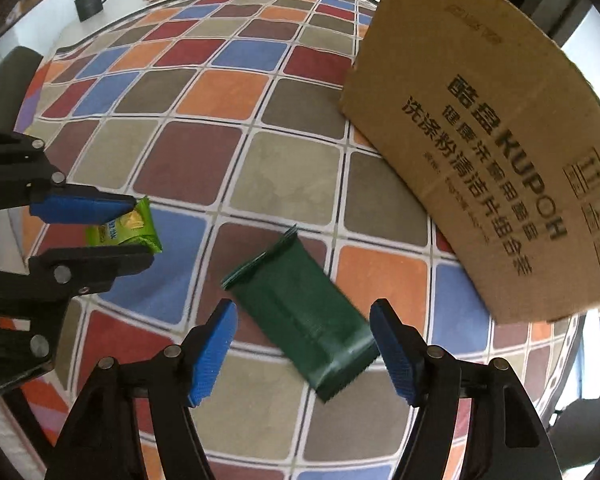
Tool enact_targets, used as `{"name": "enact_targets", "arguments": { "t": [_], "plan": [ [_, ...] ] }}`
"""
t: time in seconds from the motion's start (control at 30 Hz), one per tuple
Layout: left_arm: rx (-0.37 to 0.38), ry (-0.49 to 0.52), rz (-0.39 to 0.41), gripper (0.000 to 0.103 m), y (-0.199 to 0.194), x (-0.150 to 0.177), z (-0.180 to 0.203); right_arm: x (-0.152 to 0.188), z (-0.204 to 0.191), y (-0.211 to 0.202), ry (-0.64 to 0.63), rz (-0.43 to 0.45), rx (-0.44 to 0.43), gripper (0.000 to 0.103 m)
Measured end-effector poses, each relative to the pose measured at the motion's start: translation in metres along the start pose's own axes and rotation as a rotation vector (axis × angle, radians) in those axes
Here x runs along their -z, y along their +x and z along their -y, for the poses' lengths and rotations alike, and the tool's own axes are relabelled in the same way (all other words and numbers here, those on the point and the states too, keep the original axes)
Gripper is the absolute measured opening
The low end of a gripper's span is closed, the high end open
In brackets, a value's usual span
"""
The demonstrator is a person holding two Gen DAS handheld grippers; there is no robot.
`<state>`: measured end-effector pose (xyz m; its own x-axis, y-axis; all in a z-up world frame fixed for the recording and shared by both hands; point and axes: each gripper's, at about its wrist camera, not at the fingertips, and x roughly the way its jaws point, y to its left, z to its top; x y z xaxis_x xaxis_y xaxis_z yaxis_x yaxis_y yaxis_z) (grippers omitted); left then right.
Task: Organize snacks
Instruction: 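Grasp the yellow-green candy with left tool while right tool grasps the green wrapped bar, then carry the candy in left tool and green bar in right tool over the box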
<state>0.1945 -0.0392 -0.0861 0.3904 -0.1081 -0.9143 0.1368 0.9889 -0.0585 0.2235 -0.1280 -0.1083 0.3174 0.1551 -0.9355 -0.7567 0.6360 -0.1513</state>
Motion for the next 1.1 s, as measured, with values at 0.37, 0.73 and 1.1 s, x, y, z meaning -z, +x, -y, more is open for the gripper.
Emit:
{"name": "enact_targets", "arguments": {
  "t": [0.37, 0.73, 1.1],
  "plan": [
    [-0.018, -0.026, 0.023, 0.023, 0.005, -0.013, -0.011, -0.008, 0.024, 0.02, 0.164, -0.014, -0.07, 0.069],
    [-0.003, -0.01, 0.046, 0.023, 0.005, -0.013, -0.01, 0.019, 0.029, 0.007, 0.406, 0.054, -0.097, 0.044],
    [0.02, 0.013, 0.11, 0.023, -0.016, -0.018, -0.004, 0.035, 0.034, -0.035, 0.56, 0.171, -0.031, 0.044]
  ]
}}
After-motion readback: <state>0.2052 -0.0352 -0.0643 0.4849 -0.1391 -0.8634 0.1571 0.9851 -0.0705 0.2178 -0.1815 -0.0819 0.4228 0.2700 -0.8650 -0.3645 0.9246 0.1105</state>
